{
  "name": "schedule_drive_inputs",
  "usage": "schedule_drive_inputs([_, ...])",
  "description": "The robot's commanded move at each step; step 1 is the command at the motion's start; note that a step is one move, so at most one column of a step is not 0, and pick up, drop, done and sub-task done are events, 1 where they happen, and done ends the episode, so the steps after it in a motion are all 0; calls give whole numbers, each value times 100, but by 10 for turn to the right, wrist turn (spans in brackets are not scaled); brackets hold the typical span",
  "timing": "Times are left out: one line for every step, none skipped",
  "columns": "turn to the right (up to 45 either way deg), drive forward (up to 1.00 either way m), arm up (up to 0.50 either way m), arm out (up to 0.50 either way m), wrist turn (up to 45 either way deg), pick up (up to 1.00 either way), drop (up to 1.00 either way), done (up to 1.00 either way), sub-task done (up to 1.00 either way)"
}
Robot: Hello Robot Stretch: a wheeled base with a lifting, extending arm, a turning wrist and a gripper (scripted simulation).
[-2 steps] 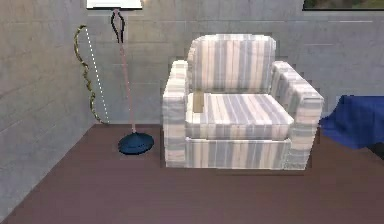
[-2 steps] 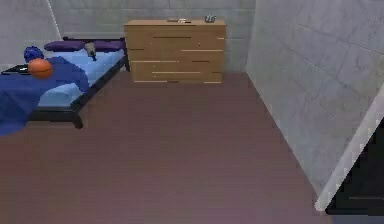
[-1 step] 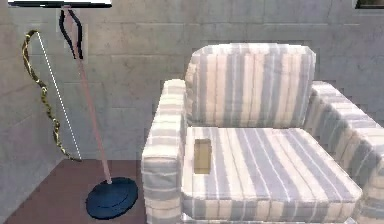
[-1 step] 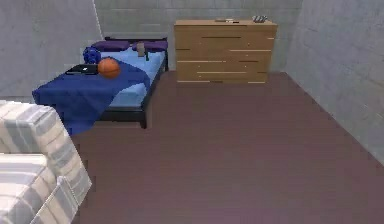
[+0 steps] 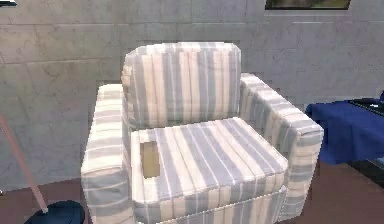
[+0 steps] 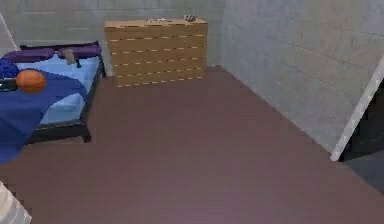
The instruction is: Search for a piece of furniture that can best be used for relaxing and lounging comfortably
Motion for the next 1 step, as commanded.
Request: schedule_drive_inputs([0, 0, 0, 0, 0, 0, 0, 100, 0])
